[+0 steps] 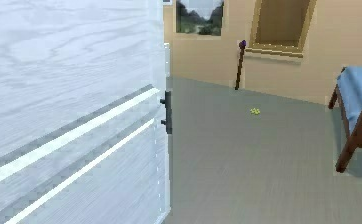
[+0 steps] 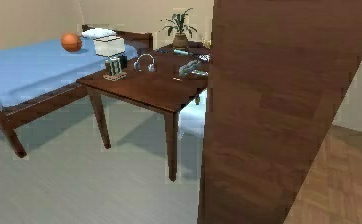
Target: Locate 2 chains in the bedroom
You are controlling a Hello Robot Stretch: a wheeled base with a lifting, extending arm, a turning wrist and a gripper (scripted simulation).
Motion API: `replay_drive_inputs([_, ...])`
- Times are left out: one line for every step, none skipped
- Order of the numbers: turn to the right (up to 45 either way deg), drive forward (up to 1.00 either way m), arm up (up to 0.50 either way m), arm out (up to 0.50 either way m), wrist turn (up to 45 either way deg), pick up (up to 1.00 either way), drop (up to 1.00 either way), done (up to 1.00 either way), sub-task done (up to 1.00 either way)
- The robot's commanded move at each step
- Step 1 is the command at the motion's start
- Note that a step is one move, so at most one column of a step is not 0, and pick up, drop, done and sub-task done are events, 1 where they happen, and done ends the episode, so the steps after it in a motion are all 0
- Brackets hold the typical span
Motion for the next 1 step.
replay_drive_inputs([-3.0, 0.00, 0.00, 0.00, 0.0, 0.00, 0.00, 0.00, 0.00])
